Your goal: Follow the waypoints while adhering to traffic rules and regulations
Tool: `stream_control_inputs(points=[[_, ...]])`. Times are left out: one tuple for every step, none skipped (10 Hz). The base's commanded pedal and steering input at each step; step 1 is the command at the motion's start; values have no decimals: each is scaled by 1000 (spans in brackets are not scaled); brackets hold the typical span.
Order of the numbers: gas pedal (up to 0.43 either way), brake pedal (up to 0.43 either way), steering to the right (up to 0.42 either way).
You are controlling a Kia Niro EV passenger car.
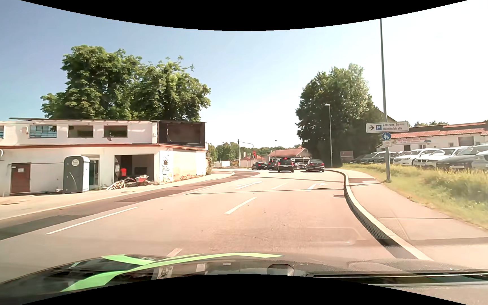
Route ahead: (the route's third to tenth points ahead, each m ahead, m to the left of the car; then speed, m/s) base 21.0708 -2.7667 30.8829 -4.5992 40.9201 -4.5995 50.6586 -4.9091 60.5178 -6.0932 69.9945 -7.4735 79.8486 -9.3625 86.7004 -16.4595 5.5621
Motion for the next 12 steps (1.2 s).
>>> stream_control_inputs(points=[[169, 0, 108], [177, 0, 109], [177, 0, 109], [189, 0, 109], [189, 0, 109], [189, 0, 109], [197, 0, 109], [197, 0, 109], [209, 0, 108], [220, 0, 106], [220, 0, 104], [220, 0, 100]])
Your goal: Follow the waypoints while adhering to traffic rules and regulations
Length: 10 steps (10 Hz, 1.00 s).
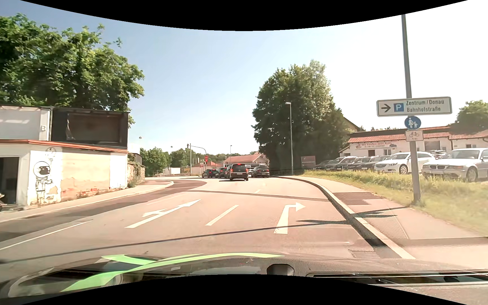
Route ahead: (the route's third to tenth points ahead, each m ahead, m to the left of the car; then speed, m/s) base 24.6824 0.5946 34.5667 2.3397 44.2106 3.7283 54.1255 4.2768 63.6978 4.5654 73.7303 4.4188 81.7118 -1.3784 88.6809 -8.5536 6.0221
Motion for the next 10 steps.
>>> stream_control_inputs(points=[[220, 0, 97], [220, 0, 97], [209, 0, 97], [197, 0, 96], [197, 0, 95], [197, 0, 92], [197, 0, 86], [197, 0, 80], [197, 0, 68], [197, 0, 56]])
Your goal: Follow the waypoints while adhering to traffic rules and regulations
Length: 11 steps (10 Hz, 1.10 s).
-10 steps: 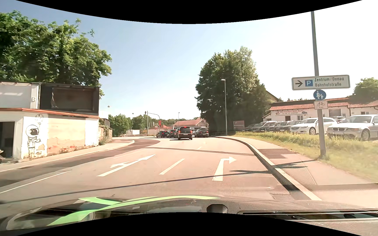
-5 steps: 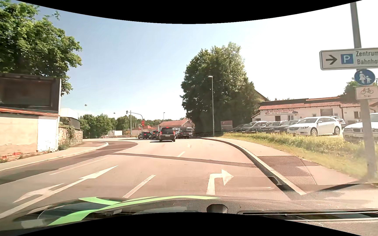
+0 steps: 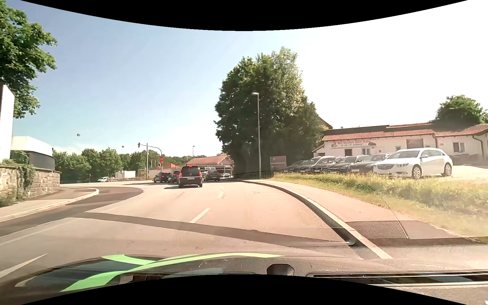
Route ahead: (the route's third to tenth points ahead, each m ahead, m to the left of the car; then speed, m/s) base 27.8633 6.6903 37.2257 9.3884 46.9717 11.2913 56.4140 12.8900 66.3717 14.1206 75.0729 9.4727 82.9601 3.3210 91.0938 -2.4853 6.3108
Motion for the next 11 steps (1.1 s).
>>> stream_control_inputs(points=[[197, 0, 38], [197, 0, 14], [197, 0, 0], [197, 0, -8], [197, 0, -9], [197, 0, -9], [197, 0, -12], [197, 0, -15], [197, 0, -22], [177, 0, -28], [138, 0, -31]])
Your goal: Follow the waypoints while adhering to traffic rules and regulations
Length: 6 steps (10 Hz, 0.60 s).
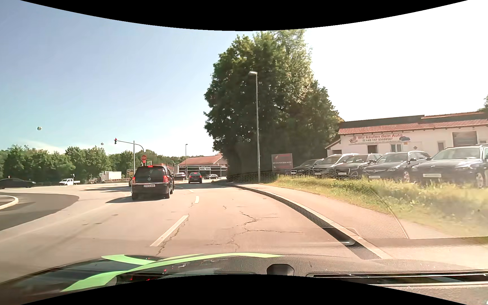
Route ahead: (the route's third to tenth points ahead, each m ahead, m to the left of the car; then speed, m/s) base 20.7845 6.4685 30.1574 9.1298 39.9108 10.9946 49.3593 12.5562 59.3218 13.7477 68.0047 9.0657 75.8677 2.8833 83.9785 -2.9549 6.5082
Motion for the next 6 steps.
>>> stream_control_inputs(points=[[138, 0, -33], [138, 0, -35], [150, 0, -43], [150, 0, -52], [157, 0, -57], [157, 0, -63]])
